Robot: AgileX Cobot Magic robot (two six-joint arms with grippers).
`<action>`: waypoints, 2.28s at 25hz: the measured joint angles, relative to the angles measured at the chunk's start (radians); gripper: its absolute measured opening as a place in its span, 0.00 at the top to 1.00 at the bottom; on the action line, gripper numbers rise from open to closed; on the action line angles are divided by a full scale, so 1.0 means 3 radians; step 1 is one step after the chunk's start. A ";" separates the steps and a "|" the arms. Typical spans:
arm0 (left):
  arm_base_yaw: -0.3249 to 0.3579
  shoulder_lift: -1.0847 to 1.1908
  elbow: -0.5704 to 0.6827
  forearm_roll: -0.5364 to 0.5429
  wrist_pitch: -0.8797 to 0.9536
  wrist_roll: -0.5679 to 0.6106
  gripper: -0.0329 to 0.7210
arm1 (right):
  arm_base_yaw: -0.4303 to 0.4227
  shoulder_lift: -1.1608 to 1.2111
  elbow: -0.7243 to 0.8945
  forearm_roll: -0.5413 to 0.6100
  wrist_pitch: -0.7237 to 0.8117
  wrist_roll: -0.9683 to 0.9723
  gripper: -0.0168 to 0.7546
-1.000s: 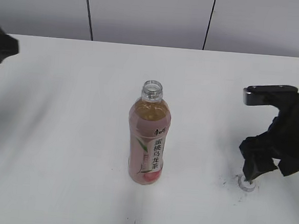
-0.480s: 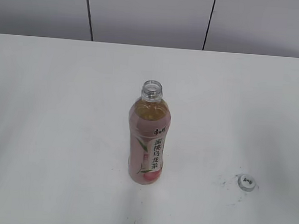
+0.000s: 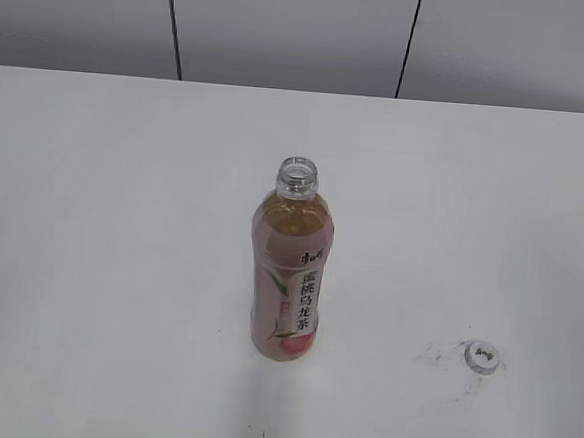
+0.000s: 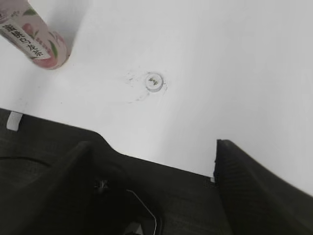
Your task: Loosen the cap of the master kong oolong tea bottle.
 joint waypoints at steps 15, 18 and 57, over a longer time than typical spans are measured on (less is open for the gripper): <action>0.0003 -0.0503 0.0000 -0.0045 0.0020 0.0049 0.38 | 0.0000 -0.1628 0.0878 -0.0084 -0.0350 -0.0286 0.23; 0.0003 -0.0506 0.0000 -0.0045 0.0024 0.0049 0.38 | 0.0000 -0.1628 0.0878 -0.0084 -0.0350 -0.0286 0.23; 0.0017 -0.0506 0.0000 -0.0045 0.0021 0.0049 0.38 | -0.0833 -0.1628 0.0880 -0.0078 -0.0371 -0.0282 0.23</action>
